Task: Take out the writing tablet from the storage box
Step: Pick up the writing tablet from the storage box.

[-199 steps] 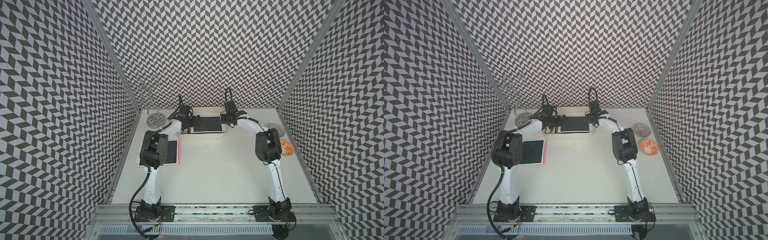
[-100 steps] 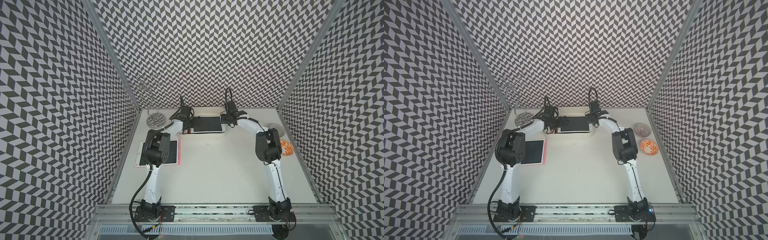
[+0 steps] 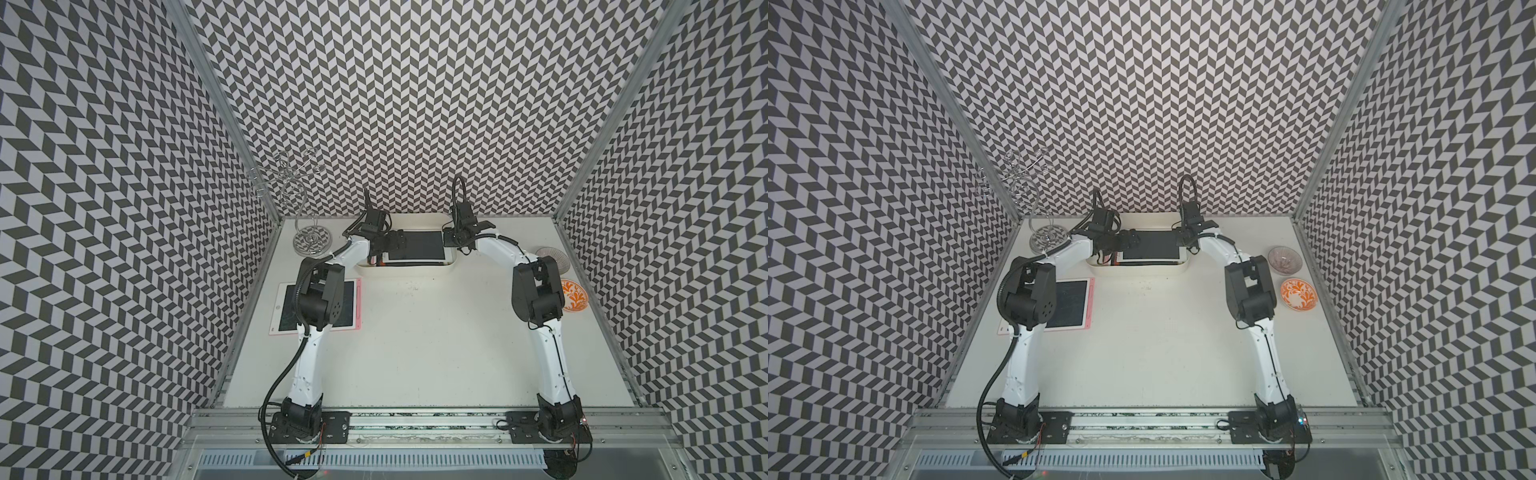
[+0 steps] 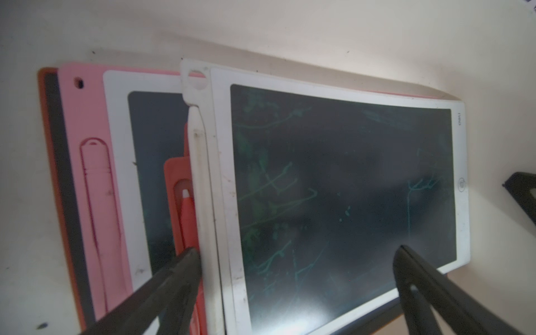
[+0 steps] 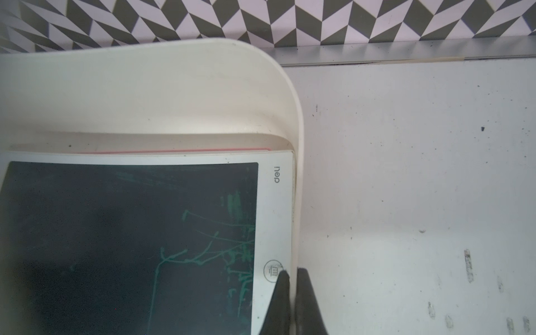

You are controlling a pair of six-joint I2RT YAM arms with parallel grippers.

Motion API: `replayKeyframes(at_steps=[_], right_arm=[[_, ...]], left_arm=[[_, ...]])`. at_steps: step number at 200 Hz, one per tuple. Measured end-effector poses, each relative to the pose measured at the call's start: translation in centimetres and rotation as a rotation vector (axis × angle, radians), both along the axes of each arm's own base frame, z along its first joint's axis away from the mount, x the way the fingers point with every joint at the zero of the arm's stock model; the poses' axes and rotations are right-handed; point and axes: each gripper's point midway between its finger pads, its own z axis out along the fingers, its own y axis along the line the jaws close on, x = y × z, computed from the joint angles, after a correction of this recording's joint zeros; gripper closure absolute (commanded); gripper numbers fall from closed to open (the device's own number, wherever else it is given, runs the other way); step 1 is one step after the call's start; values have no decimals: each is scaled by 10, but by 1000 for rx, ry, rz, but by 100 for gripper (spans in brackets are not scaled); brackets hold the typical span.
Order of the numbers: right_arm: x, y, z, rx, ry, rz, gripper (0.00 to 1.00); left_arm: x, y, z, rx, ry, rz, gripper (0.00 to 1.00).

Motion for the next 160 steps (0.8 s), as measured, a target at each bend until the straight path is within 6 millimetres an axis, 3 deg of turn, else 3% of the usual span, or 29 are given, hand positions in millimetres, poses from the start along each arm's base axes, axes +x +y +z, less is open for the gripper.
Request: replayKeyframes(at_steps=[87, 140, 160], right_arm=[[4, -14, 0, -1, 0, -23, 100], [3, -17, 0, -3, 2, -28, 100], [3, -16, 0, 2, 2, -27, 100]], left_arm=[[-5, -16, 15, -150, 46, 7, 1], [-5, -26, 67, -273, -15, -17, 1], [-8, -38, 88, -344, -42, -67, 1]])
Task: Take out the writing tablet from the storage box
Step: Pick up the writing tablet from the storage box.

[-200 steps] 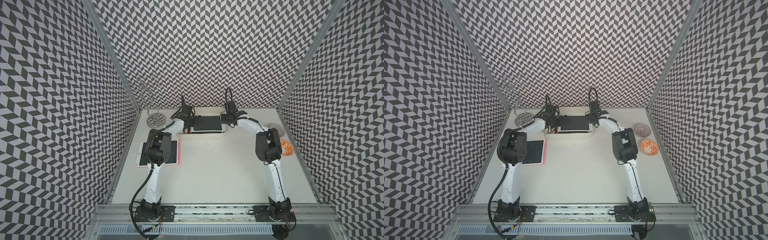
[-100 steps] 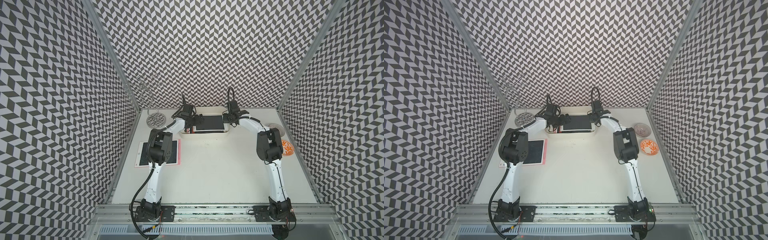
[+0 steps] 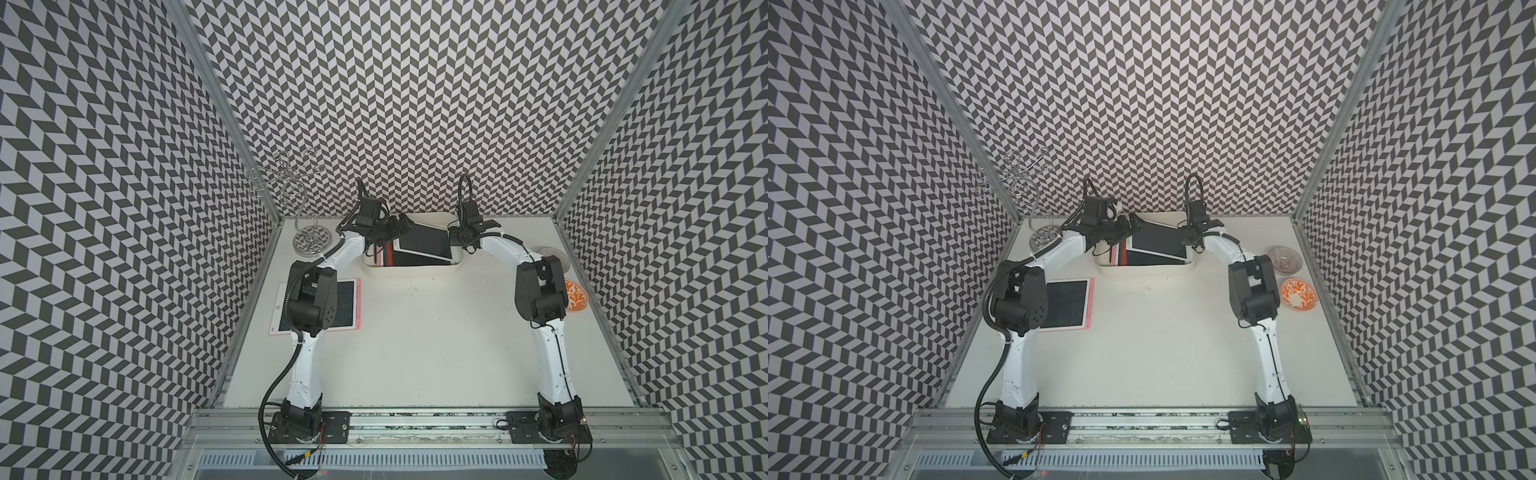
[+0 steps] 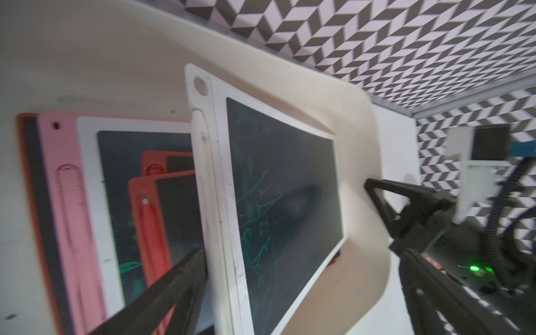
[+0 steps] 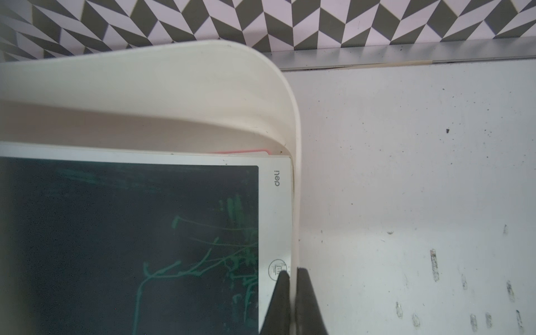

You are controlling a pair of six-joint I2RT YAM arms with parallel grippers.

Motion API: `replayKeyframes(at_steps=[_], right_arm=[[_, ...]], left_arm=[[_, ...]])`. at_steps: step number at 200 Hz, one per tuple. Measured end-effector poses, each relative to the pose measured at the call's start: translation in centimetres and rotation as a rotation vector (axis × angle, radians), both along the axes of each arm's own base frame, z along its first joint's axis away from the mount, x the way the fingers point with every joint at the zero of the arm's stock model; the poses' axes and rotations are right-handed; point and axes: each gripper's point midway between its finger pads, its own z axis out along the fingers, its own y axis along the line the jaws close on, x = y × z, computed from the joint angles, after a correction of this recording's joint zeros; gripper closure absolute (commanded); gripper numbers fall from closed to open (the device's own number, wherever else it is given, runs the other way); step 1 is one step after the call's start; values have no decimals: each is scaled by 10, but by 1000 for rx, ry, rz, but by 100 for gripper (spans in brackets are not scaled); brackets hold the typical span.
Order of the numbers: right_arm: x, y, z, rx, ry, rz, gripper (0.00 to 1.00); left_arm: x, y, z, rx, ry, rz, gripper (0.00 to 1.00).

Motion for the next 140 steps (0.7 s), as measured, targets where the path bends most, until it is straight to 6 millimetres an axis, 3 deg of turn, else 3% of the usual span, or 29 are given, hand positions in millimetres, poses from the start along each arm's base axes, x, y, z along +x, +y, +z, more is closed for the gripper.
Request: replayKeyframes(at_steps=[26, 57, 90, 140], right_arm=[[-1, 6, 0, 18, -2, 13, 100], [-1, 8, 1, 27, -2, 20, 100], [-2, 10, 1, 33, 0, 23, 100], [-3, 11, 1, 32, 2, 26, 100]], left_arm=[[-16, -27, 1, -68, 11, -87, 1], [-30, -39, -8, -94, 53, -130, 1], [-27, -33, -9, -86, 49, -123, 1], [-18, -6, -22, -3, 48, -76, 3]])
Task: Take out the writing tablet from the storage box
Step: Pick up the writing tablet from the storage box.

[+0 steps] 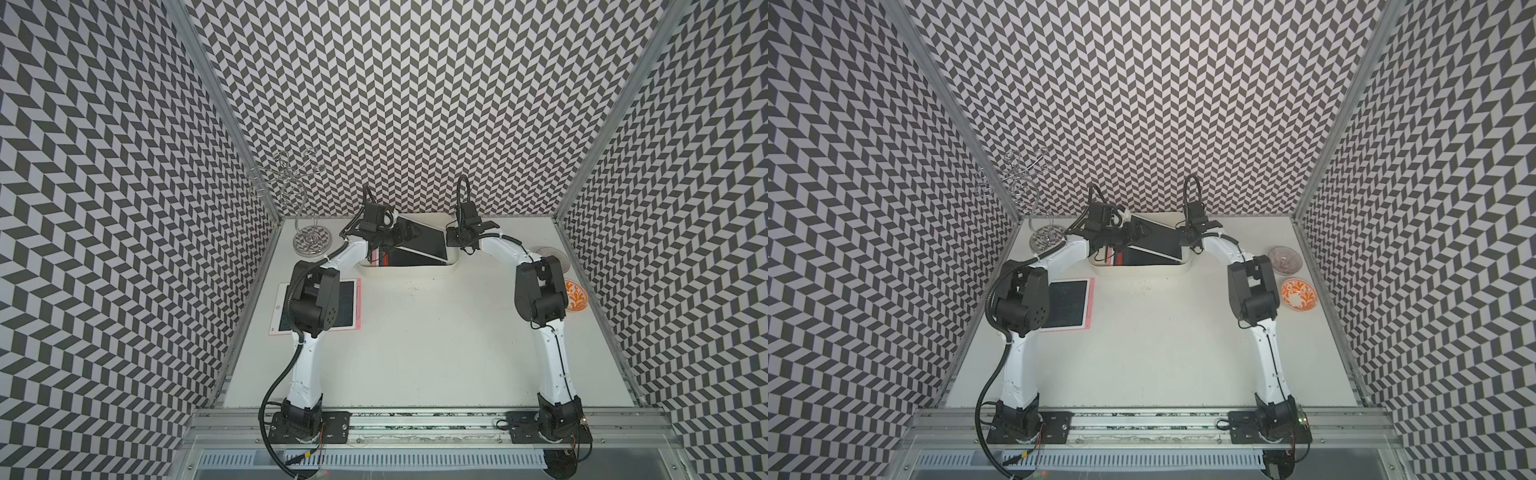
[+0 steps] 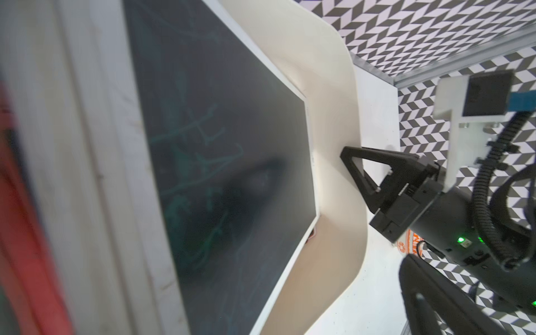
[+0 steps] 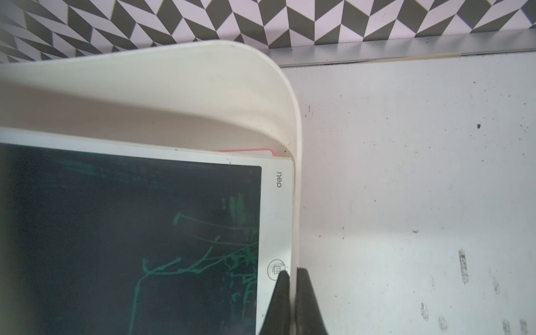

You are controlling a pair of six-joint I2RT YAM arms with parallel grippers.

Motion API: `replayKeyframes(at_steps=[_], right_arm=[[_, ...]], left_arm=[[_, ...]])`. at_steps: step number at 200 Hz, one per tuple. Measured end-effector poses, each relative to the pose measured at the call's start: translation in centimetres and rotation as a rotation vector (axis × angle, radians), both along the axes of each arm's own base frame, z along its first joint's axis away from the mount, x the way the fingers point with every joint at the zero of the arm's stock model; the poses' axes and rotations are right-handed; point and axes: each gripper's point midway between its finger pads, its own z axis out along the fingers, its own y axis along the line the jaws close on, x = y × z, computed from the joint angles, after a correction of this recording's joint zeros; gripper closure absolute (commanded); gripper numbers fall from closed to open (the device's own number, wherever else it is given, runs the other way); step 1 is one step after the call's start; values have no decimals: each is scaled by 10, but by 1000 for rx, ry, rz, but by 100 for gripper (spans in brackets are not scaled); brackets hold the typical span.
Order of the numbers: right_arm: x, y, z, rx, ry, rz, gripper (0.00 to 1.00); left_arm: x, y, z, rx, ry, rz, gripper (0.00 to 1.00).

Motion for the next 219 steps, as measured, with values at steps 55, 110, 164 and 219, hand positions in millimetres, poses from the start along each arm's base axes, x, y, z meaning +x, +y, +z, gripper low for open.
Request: replayKeyframes(at_steps=[55, 110, 164, 219], right_arm=[[0, 0, 0, 1, -3, -1, 100], [0, 0, 0, 7, -5, -7, 100], [0, 0, 0, 9, -5, -9, 100], [0, 0, 0, 11, -4, -12, 100]], left_arm=[[6, 27, 3, 57, -15, 42, 15], [9, 38, 3, 59, -13, 59, 35], [9, 38, 2, 56, -9, 58, 65], [8, 38, 2, 57, -8, 58, 87]])
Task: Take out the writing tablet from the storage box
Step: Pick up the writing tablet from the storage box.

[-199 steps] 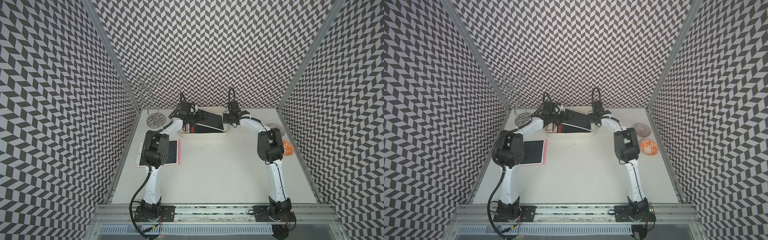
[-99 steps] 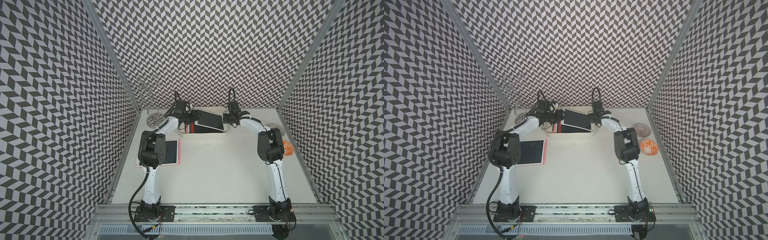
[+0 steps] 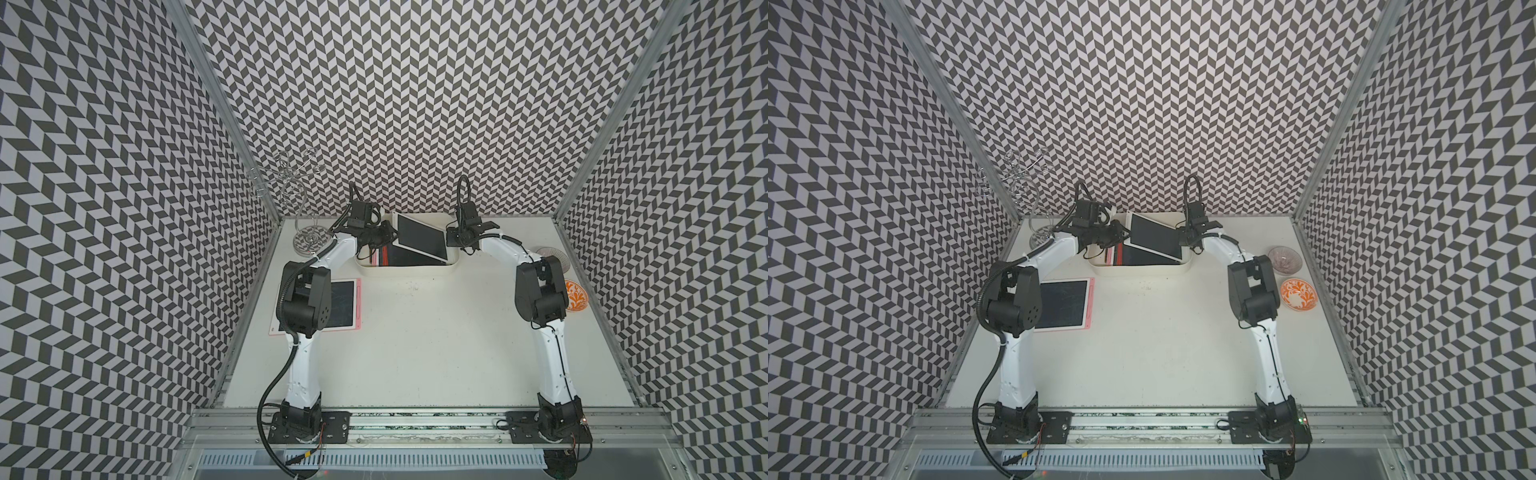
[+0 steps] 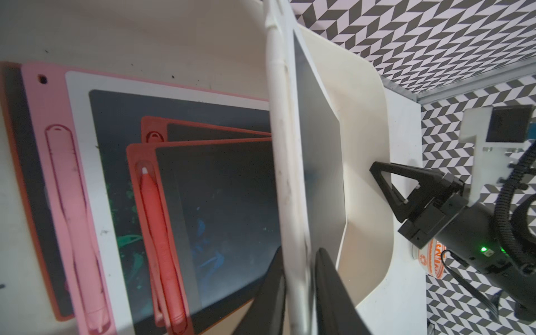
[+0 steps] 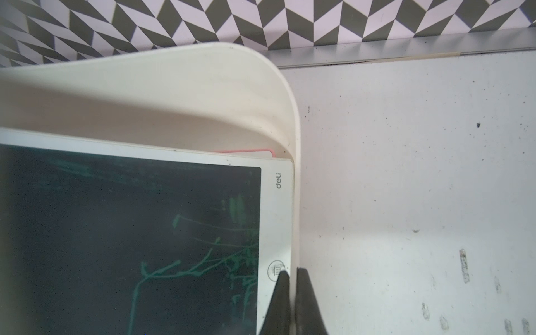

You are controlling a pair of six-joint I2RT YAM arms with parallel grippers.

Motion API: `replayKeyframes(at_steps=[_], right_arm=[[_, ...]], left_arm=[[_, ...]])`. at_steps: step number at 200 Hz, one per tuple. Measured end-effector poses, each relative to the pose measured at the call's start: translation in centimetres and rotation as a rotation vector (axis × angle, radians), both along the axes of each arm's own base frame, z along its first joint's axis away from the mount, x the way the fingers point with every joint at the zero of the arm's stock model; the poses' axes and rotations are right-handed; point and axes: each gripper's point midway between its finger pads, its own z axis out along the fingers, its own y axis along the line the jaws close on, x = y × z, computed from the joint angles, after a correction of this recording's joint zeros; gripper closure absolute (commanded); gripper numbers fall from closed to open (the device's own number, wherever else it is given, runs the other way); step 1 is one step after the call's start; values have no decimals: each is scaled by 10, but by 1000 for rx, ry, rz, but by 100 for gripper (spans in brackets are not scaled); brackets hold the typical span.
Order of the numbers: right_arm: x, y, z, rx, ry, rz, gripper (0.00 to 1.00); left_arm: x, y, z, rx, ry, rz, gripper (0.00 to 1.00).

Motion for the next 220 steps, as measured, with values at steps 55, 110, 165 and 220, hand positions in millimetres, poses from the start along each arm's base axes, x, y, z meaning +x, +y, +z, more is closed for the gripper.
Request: replayKeyframes(at_steps=[55, 110, 165, 220], right_arm=[[0, 0, 0, 1, 1, -6, 100], [-1, 0, 1, 6, 6, -14, 100], [-4, 3, 1, 15, 19, -24, 100], [-3, 3, 1, 23, 20, -36, 100]], left_arm=[[-1, 0, 2, -43, 16, 9, 100], [-16, -2, 25, -110, 10, 7, 100], [-25, 6, 67, -179, -46, 12, 100], [-29, 23, 81, -198, -65, 43, 100]])
